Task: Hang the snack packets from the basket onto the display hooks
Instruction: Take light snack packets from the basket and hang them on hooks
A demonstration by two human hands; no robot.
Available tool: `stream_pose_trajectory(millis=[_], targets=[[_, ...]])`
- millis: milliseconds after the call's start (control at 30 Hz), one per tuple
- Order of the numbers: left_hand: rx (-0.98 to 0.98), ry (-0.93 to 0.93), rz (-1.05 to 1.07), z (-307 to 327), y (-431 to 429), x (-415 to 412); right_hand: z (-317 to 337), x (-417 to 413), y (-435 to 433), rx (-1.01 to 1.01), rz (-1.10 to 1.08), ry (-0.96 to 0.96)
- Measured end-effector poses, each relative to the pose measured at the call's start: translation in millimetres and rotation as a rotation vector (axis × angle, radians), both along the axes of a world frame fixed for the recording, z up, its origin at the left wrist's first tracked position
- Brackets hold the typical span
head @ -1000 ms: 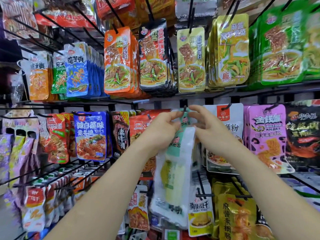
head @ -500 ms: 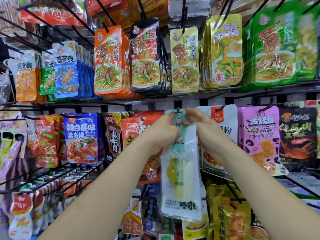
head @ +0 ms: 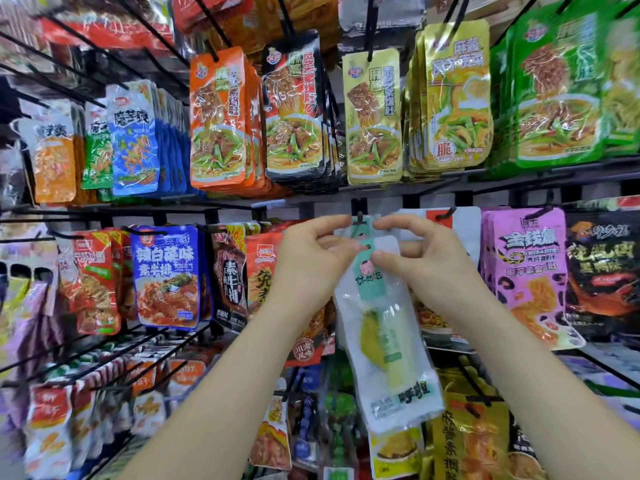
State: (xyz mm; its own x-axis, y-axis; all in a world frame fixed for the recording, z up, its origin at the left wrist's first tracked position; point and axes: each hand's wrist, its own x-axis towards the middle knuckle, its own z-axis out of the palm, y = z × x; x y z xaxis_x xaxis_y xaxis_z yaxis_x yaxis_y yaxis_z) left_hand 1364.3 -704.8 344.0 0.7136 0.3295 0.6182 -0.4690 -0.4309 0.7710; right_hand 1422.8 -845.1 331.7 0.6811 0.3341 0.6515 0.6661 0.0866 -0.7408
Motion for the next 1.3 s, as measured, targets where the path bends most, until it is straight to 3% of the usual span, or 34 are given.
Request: stream_pose_trajectory(millis=[167,367,767,933,1167,1300], targets=[[0.037,-0.094,0.098,1.7,2.6,-15.8,3.3,-11.5,2.0,0.206,0.104,0.095],[0.065,-0.174,0.075,9.5,-5.9,-18.5,18.1,-15.2,2.9,0.241,0.265,0.243],[-0.062,-0.173,0.007,13.7,-0.7,-1.9,25.3,-8.1,16.6,0.26,0.017,0.234],[0.15,-0.225,0.109,8.6,3.9,7.0,21.2,-3.8,18.8,0.204,-0.055,0.199],[0.396,-0.15,0.29,5.7,3.2,3.6,16.6,1.6,16.8,0.133,-0.162,0.08],[0.704,-0.311,0.616,-9.7,2.1,-8.4,13.7,0.7,11.0,0.091,-0.172,-0.012]])
